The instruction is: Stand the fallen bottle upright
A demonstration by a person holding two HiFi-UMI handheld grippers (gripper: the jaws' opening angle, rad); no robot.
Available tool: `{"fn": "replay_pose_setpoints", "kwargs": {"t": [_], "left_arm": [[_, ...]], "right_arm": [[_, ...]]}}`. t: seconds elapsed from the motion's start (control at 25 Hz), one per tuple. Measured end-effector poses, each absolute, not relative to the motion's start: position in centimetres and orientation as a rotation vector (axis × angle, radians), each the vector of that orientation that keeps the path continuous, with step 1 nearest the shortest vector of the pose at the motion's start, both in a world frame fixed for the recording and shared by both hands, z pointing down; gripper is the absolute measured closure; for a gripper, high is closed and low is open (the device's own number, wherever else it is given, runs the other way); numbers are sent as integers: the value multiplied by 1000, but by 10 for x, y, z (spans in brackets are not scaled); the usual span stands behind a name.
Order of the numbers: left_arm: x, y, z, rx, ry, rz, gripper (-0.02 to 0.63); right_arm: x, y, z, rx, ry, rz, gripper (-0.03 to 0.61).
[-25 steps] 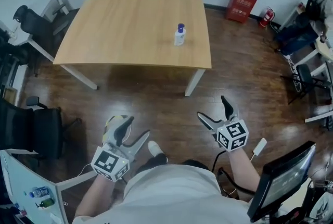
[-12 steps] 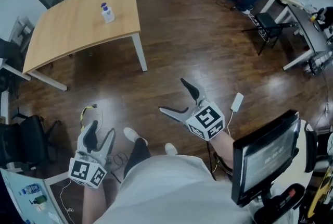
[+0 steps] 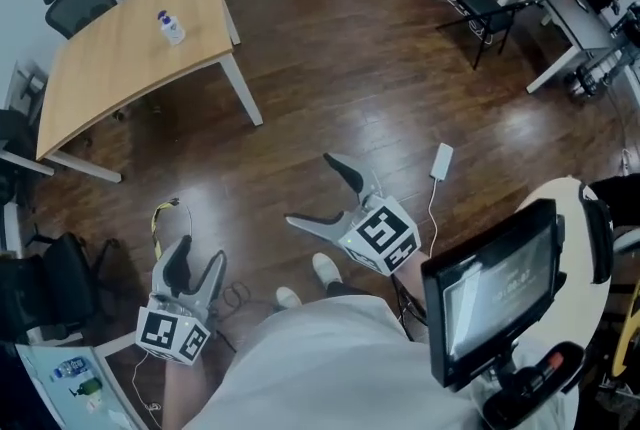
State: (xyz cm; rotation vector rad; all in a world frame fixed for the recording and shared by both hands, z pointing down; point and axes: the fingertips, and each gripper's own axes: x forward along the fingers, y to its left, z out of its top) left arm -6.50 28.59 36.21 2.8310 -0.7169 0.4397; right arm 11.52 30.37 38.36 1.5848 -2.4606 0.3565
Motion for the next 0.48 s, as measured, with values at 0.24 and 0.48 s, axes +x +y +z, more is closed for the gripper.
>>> {"fn": "replay_pose_setpoints", "kwargs": {"t": [0.24,0.48], "left_arm": [[-91,298,366,2832,-686,410,344],[-145,299,375,2797,-718,389,344]], "right_arm": [[82,312,383,1572,-2438,356,72],[33,308,378,1528,-2424,345,72]]}}
